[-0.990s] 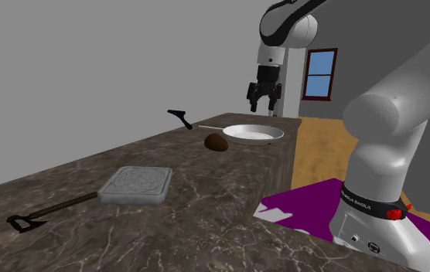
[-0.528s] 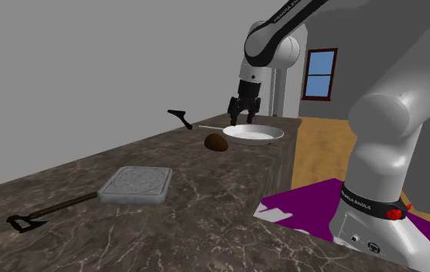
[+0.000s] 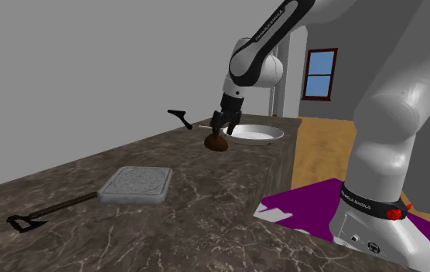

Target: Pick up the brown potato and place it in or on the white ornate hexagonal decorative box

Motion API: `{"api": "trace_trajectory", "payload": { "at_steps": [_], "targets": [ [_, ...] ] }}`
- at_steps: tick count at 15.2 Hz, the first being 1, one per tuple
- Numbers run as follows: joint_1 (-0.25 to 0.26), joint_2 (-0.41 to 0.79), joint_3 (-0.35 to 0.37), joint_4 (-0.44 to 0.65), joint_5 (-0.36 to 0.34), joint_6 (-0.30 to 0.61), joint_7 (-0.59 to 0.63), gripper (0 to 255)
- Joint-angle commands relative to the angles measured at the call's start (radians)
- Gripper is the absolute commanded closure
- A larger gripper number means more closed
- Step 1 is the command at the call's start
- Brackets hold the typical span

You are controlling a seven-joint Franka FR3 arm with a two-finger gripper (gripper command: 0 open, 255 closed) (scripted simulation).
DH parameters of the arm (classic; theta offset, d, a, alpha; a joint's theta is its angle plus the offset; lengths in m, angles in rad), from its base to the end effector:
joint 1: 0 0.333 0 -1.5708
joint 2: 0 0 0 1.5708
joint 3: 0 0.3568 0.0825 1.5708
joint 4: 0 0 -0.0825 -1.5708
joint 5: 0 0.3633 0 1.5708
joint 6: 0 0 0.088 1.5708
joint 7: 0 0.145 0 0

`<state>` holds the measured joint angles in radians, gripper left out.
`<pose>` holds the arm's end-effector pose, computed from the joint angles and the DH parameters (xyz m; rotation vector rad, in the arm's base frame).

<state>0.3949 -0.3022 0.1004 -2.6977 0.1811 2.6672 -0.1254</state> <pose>0.3562 0.1892 0.3707 -2.9128 -0.6979 -0.3820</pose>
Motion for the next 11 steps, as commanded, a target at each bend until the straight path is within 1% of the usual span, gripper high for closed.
{"api": "trace_trajectory", "payload": {
  "at_steps": [1, 6, 11],
  "targets": [
    [0.007, 0.027, 0.003, -0.005, 0.007, 0.037, -0.005, 0],
    [0.014, 0.122, 0.005, 0.000, 0.019, 0.128, -0.014, 0],
    [0.014, 0.122, 0.005, 0.000, 0.019, 0.128, -0.014, 0]
  ]
}}
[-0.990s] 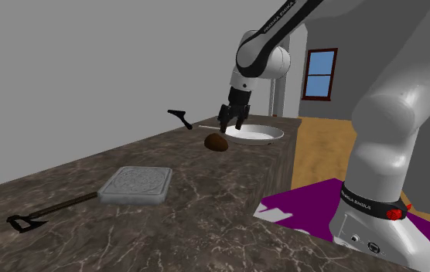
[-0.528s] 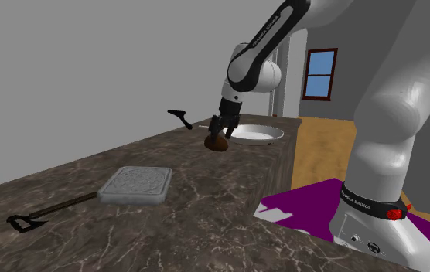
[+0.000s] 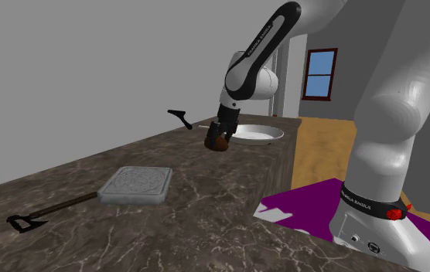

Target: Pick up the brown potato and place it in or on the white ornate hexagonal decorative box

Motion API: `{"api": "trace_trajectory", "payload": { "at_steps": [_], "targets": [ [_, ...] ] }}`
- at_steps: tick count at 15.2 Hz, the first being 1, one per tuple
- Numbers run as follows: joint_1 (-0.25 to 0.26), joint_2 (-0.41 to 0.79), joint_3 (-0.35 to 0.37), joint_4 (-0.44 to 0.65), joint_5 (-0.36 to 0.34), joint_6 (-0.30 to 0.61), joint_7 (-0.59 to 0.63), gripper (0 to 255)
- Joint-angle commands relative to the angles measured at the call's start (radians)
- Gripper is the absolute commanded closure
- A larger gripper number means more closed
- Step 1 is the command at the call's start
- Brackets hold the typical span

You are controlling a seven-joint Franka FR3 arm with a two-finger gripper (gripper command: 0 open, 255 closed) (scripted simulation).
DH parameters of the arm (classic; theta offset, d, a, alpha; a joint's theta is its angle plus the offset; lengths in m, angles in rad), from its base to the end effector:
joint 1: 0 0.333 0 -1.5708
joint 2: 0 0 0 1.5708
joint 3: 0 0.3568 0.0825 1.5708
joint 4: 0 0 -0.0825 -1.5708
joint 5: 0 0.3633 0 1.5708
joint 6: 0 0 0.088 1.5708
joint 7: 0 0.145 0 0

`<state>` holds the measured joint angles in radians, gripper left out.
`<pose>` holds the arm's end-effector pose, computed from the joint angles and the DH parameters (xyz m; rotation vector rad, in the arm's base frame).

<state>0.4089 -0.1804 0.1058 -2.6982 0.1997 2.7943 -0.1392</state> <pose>0.3692 0.2004 0.3360 -2.9080 -0.7061 -0.3875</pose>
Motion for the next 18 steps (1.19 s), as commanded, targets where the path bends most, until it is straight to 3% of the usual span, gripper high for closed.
{"api": "trace_trajectory", "payload": {
  "at_steps": [1, 3, 4, 13, 18],
  "targets": [
    [0.000, 0.001, 0.000, 0.000, 0.000, 0.001, 0.000, 0],
    [0.000, 0.000, 0.000, 0.000, 0.000, 0.001, 0.000, 0],
    [0.000, 0.000, 0.000, 0.000, 0.000, 0.001, 0.000, 255],
    [0.000, 0.001, 0.000, 0.000, 0.000, 0.001, 0.000, 255],
    [-0.008, -0.065, 0.001, 0.019, -0.016, -0.084, 0.015, 255]
  ]
}}
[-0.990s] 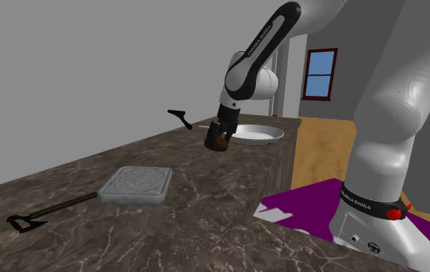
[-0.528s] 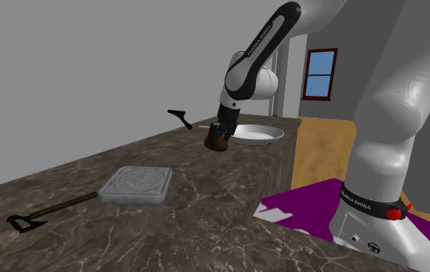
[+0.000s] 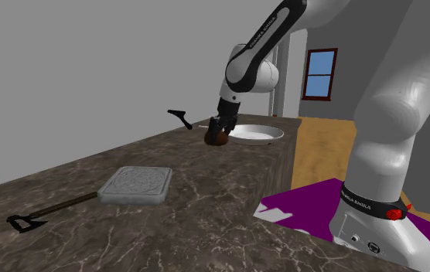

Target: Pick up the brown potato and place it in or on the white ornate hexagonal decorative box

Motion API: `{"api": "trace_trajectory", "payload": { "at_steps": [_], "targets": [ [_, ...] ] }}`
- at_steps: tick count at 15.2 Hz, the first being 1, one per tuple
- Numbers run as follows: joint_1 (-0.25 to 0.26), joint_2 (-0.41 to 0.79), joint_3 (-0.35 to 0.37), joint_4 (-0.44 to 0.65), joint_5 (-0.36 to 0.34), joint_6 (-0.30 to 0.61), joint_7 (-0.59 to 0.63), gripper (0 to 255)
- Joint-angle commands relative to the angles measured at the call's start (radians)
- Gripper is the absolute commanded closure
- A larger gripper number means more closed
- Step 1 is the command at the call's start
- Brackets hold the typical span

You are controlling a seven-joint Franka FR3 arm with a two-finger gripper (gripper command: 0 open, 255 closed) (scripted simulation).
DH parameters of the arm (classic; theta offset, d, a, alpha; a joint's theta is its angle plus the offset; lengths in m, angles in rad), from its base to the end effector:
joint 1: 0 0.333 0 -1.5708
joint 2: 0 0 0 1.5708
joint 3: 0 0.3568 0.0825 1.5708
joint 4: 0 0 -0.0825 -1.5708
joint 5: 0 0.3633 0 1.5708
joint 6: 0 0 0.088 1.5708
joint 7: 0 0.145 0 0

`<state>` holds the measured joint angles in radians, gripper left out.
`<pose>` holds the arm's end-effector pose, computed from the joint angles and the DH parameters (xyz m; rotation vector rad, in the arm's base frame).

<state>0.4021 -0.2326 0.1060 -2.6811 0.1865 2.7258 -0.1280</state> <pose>0.3672 0.1991 0.3564 -2.9076 -0.7061 -0.3887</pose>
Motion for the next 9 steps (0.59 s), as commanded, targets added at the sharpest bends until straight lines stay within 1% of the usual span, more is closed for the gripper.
{"api": "trace_trajectory", "payload": {
  "at_steps": [1, 9],
  "targets": [
    [-0.002, -0.025, 0.001, 0.006, -0.005, -0.032, 0.006, 255],
    [-0.010, -0.112, 0.000, 0.051, -0.022, -0.163, 0.023, 255]
  ]
}}
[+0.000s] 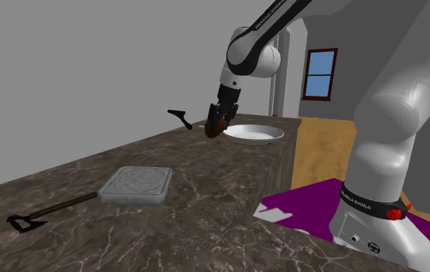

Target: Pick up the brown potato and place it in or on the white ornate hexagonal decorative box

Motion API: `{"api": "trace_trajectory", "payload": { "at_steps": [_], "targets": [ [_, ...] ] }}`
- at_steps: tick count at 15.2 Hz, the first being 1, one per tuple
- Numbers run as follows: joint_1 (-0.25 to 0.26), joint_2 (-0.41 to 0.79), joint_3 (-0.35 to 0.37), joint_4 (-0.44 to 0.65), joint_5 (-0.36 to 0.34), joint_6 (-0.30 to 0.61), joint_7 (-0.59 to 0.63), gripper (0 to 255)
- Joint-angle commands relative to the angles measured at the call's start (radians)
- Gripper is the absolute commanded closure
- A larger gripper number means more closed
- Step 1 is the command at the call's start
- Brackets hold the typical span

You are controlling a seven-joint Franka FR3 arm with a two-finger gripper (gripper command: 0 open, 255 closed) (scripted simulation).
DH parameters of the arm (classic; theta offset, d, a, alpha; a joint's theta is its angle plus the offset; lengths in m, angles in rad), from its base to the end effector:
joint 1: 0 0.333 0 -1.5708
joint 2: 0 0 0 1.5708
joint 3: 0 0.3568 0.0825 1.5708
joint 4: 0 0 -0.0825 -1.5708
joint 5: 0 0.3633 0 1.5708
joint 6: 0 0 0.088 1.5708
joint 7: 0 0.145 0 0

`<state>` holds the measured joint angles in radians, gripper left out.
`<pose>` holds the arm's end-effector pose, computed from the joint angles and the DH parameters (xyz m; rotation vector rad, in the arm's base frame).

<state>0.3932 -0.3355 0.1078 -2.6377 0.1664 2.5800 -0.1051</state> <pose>0.3598 0.1975 0.3997 -2.9076 -0.7062 -0.3887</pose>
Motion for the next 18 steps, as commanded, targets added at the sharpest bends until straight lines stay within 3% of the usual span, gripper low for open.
{"api": "trace_trajectory", "payload": {
  "at_steps": [1, 18],
  "targets": [
    [-0.002, -0.018, -0.002, 0.015, -0.004, -0.034, 0.002, 255],
    [-0.014, -0.130, -0.009, 0.163, -0.028, -0.293, 0.026, 255]
  ]
}}
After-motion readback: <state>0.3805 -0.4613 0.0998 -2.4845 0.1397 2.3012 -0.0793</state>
